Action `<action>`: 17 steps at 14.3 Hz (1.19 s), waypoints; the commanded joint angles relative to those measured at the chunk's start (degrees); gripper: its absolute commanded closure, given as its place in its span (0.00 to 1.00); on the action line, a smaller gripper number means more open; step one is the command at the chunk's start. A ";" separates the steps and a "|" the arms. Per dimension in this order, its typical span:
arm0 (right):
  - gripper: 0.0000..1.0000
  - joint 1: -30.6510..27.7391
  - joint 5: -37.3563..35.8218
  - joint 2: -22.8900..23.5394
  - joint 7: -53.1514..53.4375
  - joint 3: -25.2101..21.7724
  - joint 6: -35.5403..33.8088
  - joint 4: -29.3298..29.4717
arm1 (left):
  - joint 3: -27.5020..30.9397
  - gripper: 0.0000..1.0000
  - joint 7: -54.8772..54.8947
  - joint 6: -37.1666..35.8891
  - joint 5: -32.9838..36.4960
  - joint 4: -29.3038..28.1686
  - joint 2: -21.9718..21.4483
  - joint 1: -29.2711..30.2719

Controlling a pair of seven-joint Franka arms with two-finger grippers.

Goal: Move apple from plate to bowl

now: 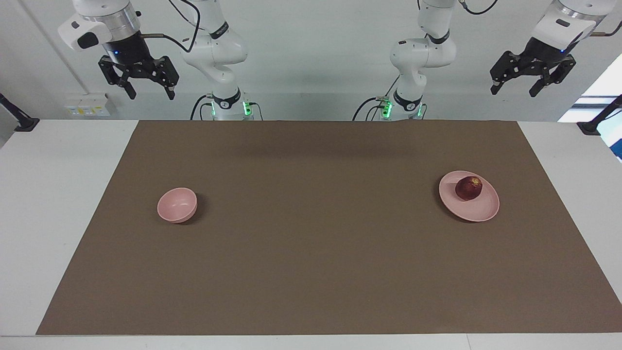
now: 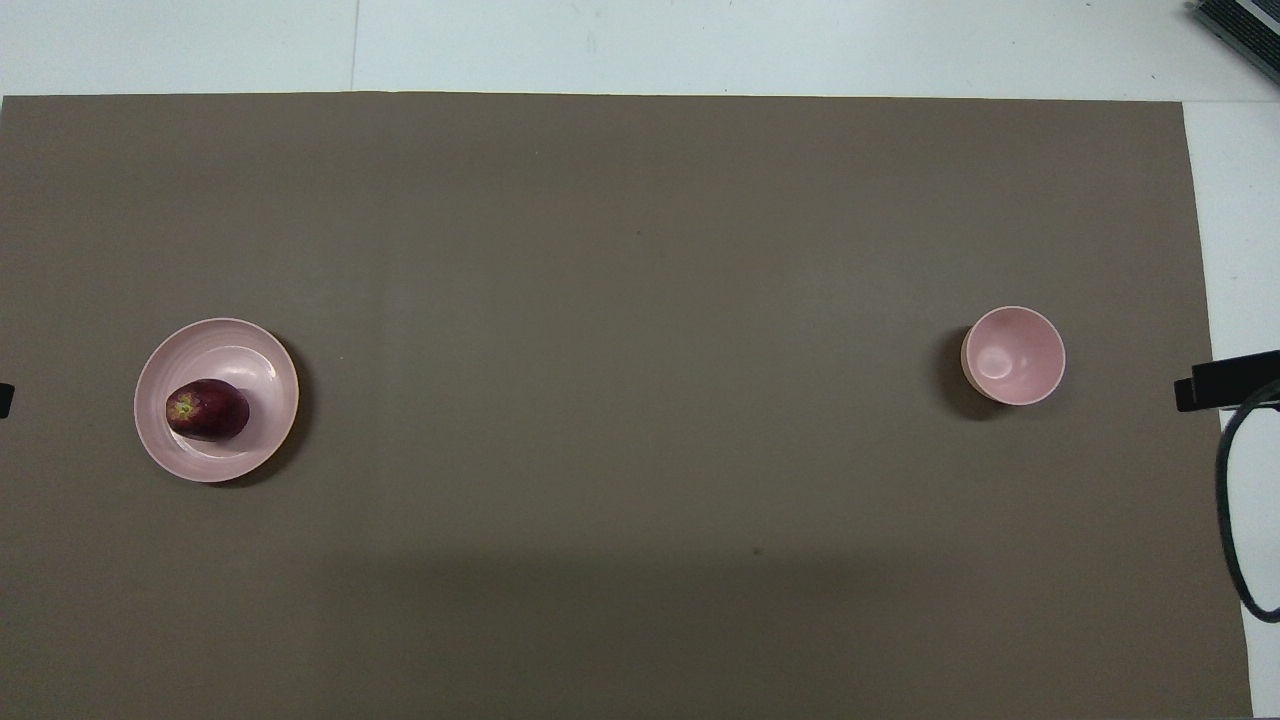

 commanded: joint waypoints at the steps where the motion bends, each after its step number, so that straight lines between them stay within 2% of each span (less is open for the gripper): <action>1: 0.00 -0.64 0.47 -0.89 -1.68 0.14 0.47 -0.99 | 0.02 0.00 0.53 0.82 -0.83 -2.08 -1.65 0.54; 12: 0.00 -0.64 0.47 -0.89 -1.86 0.22 0.56 -0.99 | -0.33 0.00 -0.18 0.91 -0.56 -2.69 -1.92 0.46; 17: 0.00 -1.69 -0.85 -1.15 -1.60 -0.04 0.04 -1.26 | -0.15 0.00 0.44 9.86 -0.83 -11.39 -5.43 0.46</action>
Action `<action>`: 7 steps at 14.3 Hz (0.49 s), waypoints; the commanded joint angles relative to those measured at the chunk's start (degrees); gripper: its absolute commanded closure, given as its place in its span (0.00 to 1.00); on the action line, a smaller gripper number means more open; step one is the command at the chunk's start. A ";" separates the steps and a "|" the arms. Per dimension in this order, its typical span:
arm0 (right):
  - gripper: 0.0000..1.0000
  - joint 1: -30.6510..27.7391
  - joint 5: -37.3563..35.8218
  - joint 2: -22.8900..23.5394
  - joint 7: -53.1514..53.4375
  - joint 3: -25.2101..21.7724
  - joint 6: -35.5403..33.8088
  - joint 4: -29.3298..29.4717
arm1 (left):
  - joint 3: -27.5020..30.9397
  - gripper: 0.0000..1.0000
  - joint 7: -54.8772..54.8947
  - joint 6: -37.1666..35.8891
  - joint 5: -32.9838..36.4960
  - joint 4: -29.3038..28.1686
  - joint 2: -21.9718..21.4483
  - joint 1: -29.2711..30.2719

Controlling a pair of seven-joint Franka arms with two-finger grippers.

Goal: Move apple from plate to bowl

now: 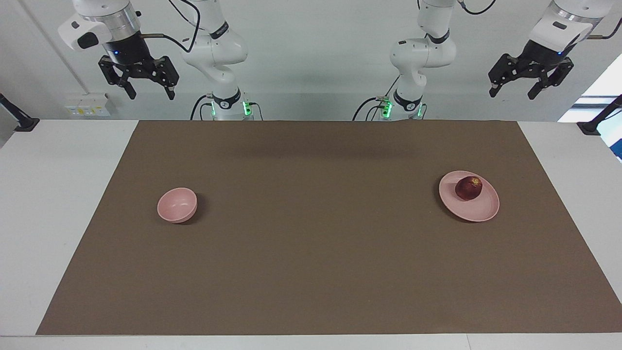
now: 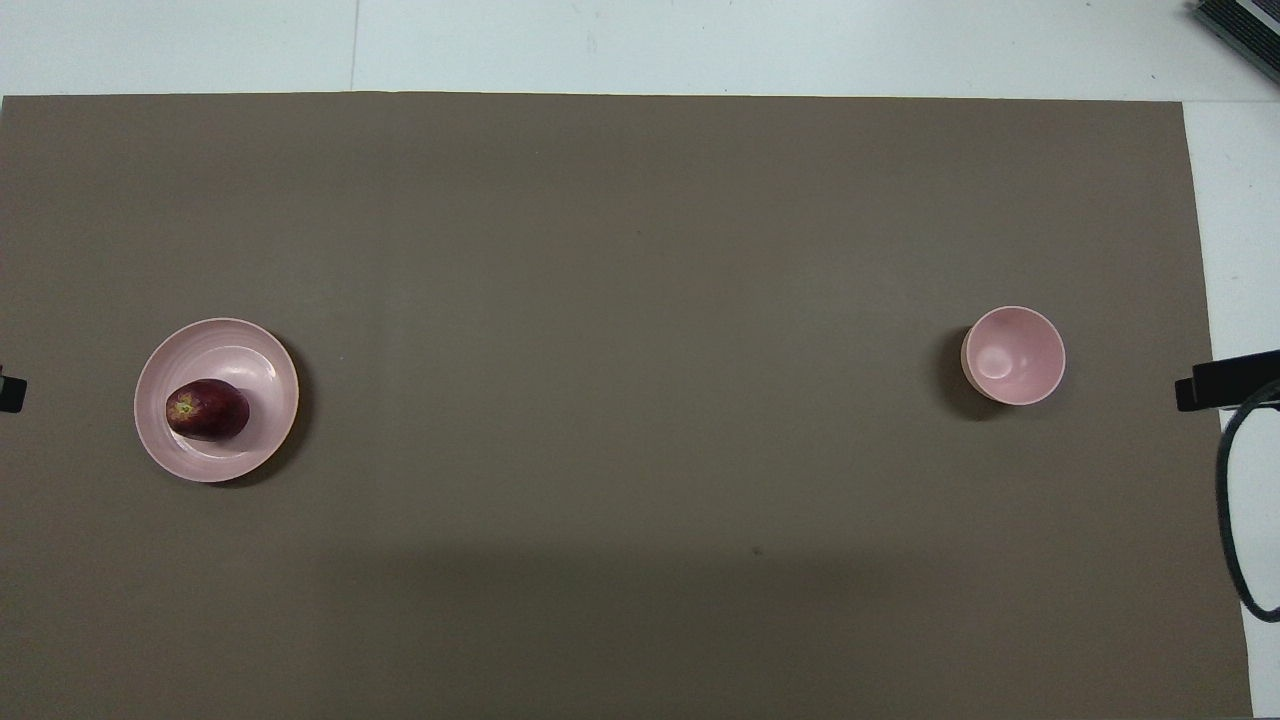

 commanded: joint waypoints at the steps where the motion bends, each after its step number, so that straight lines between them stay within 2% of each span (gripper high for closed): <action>1: 0.00 -1.24 -2.53 -1.06 -1.60 0.17 0.21 -1.34 | 0.03 0.00 0.80 5.64 -0.82 -7.40 -3.35 0.46; 2: 0.00 -0.89 -4.29 -1.06 -1.77 0.52 0.56 -1.35 | 0.03 0.00 1.59 6.52 -0.91 -8.19 -3.26 0.46; 7: 0.00 -0.80 -2.65 -1.15 -1.86 0.79 0.13 -1.43 | 1.26 0.00 7.65 13.45 -0.91 -16.26 -3.18 0.55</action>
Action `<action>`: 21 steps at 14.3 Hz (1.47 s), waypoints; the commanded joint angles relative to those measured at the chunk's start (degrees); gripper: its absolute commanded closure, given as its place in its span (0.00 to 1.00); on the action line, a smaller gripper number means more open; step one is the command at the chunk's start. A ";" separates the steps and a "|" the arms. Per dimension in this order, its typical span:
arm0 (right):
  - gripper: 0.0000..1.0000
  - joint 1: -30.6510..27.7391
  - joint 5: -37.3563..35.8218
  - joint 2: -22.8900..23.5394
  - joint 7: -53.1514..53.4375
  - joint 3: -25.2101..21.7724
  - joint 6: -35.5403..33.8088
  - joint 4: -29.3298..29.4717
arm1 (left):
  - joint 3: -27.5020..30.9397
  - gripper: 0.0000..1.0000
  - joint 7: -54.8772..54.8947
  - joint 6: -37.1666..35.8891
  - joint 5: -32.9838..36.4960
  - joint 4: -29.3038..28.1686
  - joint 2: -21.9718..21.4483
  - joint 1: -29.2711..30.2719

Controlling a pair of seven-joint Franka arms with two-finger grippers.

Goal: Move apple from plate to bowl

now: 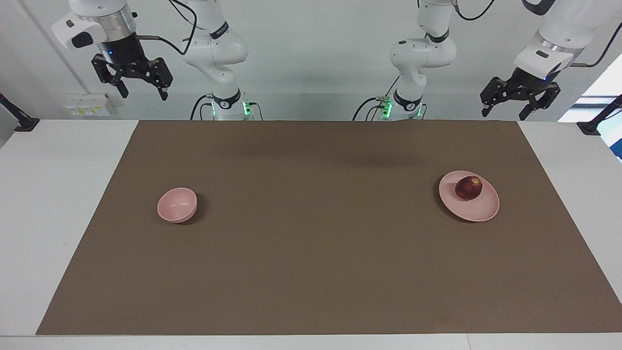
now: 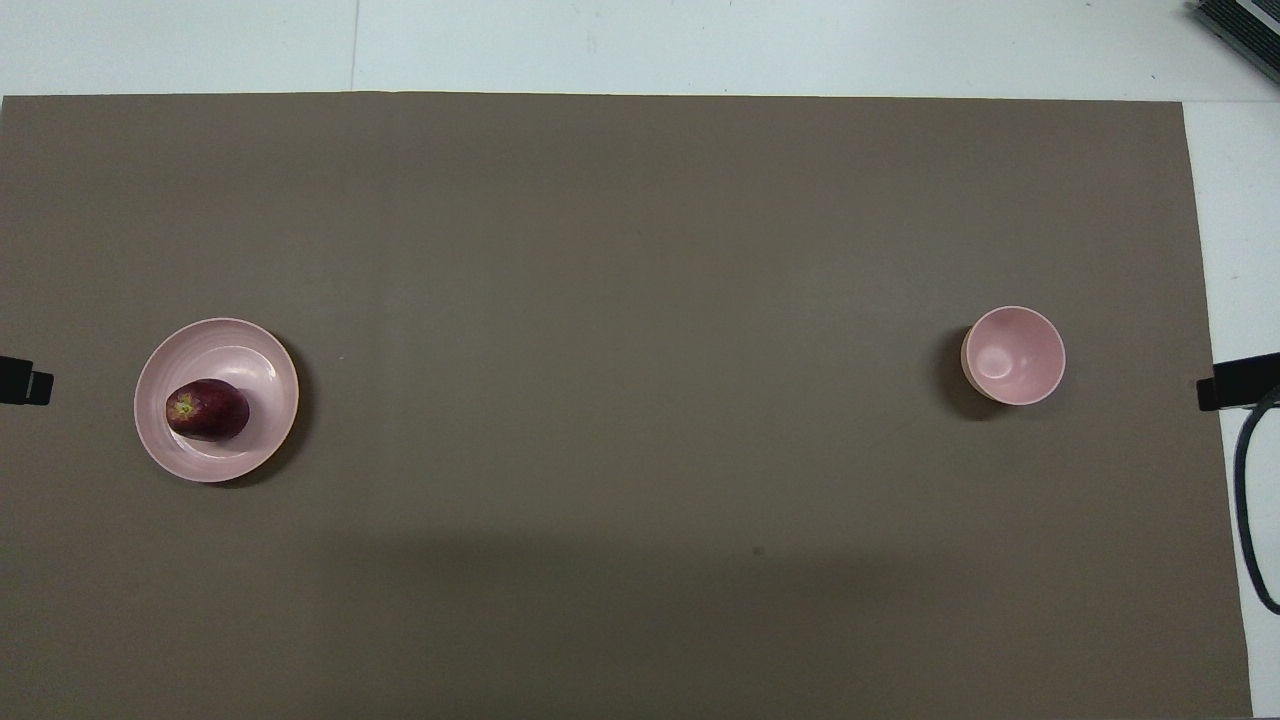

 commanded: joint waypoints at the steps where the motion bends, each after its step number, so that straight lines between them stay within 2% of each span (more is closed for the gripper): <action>1: 0.00 -0.33 0.75 -1.15 -1.86 0.35 -0.12 -1.36 | 0.71 0.00 2.90 7.16 -0.96 -8.02 -1.97 0.55; 6: 0.00 -0.33 0.76 -1.06 -2.38 0.44 -0.39 -0.83 | 2.11 0.00 3.07 19.48 -2.53 -18.23 -1.62 1.69; 8: 0.00 -0.33 0.50 -1.15 -2.21 0.52 0.14 -0.57 | 3.00 0.00 5.43 22.11 -4.73 -19.73 -0.22 1.69; 10: 0.00 -0.24 0.58 -1.50 -2.21 2.80 0.23 -0.56 | 3.26 0.00 7.20 26.32 -4.74 -22.10 0.92 1.78; 13: 0.00 -0.94 0.85 -2.02 -1.95 2.81 0.41 -2.06 | 3.53 0.00 11.14 29.77 -6.93 -23.87 2.42 2.65; 16: 0.00 -1.12 1.02 -2.29 -1.95 2.64 0.23 -4.25 | 3.61 0.00 13.00 32.48 -7.02 -25.18 5.75 3.71; 19: 0.00 -1.30 3.39 -2.20 -1.68 2.37 0.67 -7.23 | 3.61 0.00 12.92 41.88 -7.02 -30.62 6.72 3.71; 21: 0.00 -1.21 4.54 -2.29 -1.42 2.37 2.07 -8.65 | 3.61 0.00 12.92 43.22 -7.20 -30.99 7.95 3.71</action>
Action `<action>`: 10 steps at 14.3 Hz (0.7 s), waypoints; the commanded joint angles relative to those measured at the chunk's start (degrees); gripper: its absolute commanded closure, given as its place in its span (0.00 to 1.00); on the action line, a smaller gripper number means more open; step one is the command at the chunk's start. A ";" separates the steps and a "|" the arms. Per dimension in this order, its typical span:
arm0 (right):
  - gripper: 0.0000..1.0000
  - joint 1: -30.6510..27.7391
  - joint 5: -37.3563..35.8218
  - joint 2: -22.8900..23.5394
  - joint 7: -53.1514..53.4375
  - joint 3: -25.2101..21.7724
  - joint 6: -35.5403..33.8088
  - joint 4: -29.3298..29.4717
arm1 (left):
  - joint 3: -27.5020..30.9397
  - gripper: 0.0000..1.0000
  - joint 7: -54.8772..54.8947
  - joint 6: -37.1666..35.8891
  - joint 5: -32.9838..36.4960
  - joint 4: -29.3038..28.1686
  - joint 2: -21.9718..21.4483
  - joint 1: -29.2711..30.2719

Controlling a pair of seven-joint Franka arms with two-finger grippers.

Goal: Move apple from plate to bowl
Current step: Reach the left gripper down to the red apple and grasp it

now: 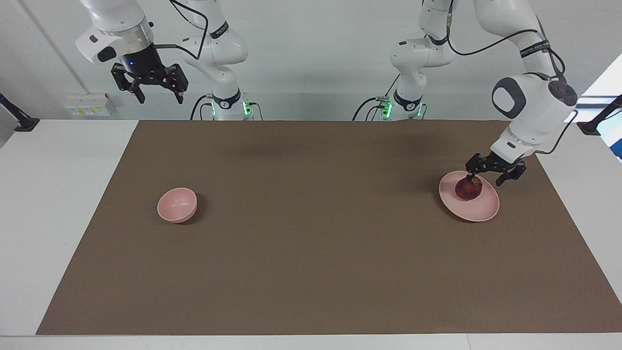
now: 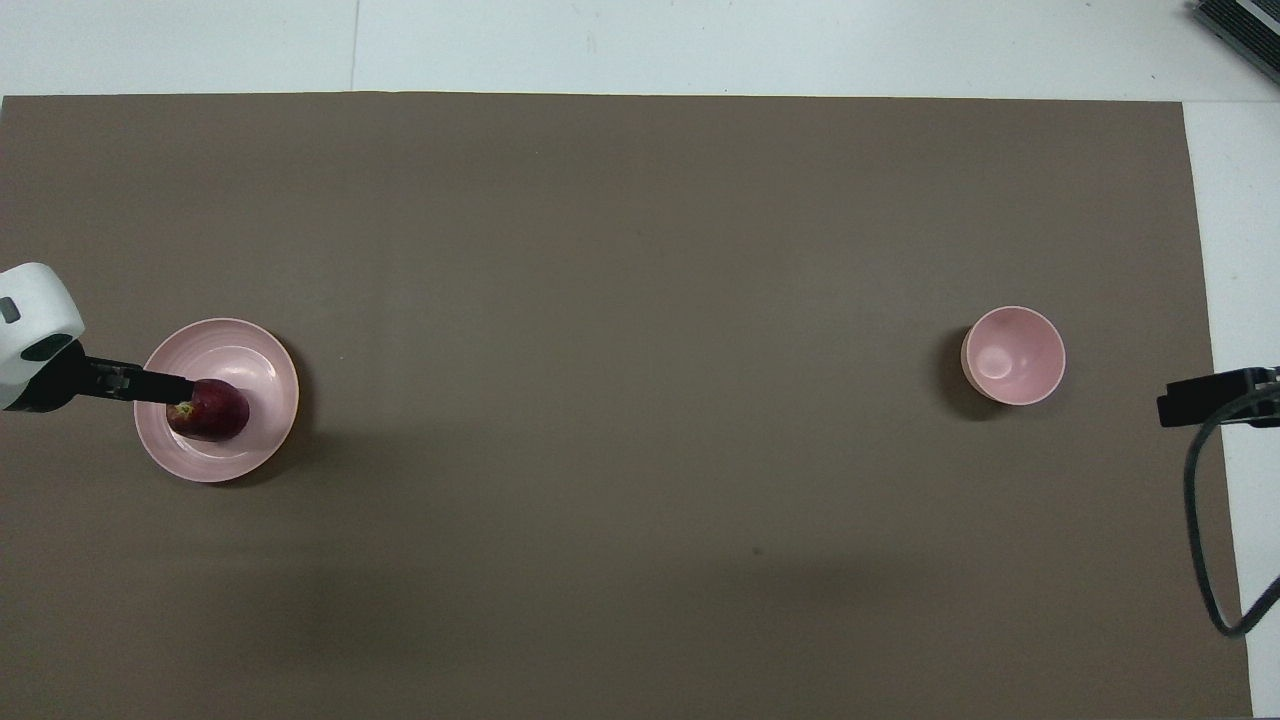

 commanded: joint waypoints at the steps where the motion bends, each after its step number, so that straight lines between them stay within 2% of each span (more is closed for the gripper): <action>1: 0.00 -1.07 1.89 -1.51 -0.80 0.27 1.95 -3.08 | -0.26 0.00 1.35 3.89 -1.93 -1.97 0.69 0.57; 4: 0.00 -1.15 2.51 -1.59 -0.89 0.19 2.12 -3.96 | -0.26 0.00 1.35 8.20 -2.11 -5.03 1.84 0.65; 7: 0.00 -1.07 2.51 -1.59 -0.89 0.19 2.12 -3.96 | -0.26 0.02 1.26 8.65 -2.11 -5.84 1.75 0.66; 8: 0.00 -1.07 2.51 -1.68 -0.80 0.10 2.12 -3.96 | -0.26 0.26 1.17 9.17 -2.11 -5.84 1.84 0.65; 10: 0.00 -1.07 2.51 -1.60 -0.88 0.19 2.12 -4.05 | -0.26 0.68 1.35 9.27 -2.11 -5.84 1.84 0.74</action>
